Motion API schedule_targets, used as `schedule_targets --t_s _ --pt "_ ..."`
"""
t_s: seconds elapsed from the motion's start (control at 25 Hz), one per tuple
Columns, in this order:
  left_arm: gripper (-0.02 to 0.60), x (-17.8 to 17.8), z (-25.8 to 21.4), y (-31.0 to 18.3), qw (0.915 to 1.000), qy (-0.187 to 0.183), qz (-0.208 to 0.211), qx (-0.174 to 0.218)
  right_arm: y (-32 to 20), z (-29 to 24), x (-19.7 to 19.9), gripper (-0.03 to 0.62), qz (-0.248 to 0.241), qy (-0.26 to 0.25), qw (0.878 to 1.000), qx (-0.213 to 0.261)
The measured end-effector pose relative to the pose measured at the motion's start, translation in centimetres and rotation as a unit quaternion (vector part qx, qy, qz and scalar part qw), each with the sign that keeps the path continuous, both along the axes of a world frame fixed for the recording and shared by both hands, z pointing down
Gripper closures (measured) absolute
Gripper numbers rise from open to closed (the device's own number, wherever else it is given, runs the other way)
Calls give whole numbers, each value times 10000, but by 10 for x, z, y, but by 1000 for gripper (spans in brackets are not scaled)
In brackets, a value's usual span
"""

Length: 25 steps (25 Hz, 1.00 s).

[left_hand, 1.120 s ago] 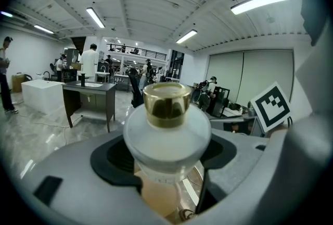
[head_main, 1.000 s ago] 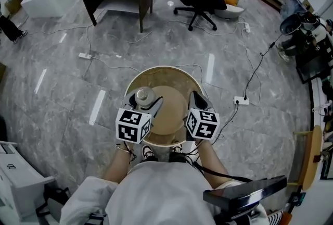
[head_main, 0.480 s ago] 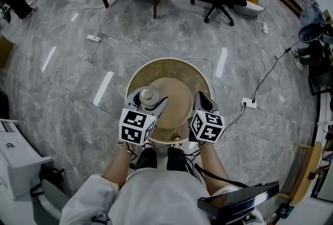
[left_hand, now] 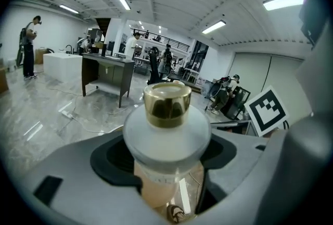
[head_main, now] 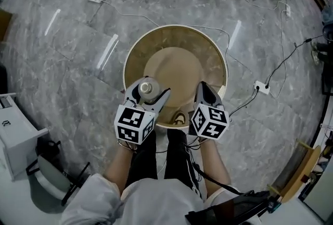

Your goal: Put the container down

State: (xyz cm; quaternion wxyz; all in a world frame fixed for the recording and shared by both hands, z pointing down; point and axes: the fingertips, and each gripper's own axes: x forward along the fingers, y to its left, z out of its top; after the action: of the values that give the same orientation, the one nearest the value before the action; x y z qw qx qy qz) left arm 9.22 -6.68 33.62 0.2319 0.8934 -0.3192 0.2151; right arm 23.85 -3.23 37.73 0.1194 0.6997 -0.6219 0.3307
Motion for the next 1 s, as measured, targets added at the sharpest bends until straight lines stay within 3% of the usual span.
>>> schedule_targets --t_s 0.48,1.0 --pt "245 -33 130 11 9987 -437 -34 -260 18 125 -20 571 -185 -148 9982 -547" --pt "245 -49 190 1 9975 -574 -81 -406 -20 170 -35 571 -568 -112 9962 -647"
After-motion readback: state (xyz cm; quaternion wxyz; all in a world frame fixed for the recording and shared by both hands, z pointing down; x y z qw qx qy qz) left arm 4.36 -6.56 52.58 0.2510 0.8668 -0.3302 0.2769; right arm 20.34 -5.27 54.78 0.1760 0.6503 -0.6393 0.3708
